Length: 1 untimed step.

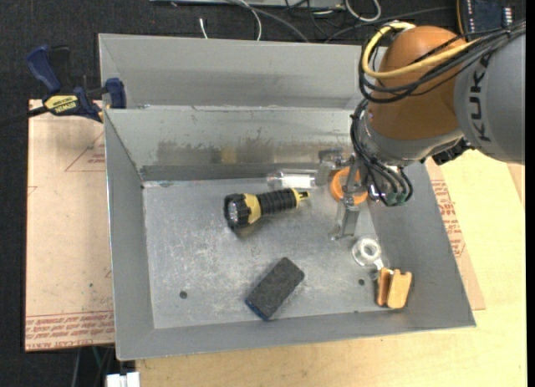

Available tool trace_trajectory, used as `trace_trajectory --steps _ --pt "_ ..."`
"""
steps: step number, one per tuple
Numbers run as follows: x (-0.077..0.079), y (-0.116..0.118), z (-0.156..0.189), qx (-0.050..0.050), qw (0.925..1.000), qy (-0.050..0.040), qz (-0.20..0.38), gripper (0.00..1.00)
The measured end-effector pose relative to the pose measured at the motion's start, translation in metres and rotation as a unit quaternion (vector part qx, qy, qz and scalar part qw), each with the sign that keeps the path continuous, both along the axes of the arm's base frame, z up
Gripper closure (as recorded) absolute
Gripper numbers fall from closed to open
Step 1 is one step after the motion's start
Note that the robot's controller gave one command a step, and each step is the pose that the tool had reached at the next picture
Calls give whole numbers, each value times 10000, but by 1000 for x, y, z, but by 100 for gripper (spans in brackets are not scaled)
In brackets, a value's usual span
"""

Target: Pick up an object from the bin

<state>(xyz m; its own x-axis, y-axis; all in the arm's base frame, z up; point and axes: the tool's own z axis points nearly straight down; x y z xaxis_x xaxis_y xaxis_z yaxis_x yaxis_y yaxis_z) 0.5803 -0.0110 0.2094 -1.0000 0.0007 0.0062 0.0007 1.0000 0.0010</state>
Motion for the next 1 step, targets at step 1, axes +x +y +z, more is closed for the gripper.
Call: trace_trajectory --steps 1 --pt "1 0 5 -1 10000 -38 2 0"
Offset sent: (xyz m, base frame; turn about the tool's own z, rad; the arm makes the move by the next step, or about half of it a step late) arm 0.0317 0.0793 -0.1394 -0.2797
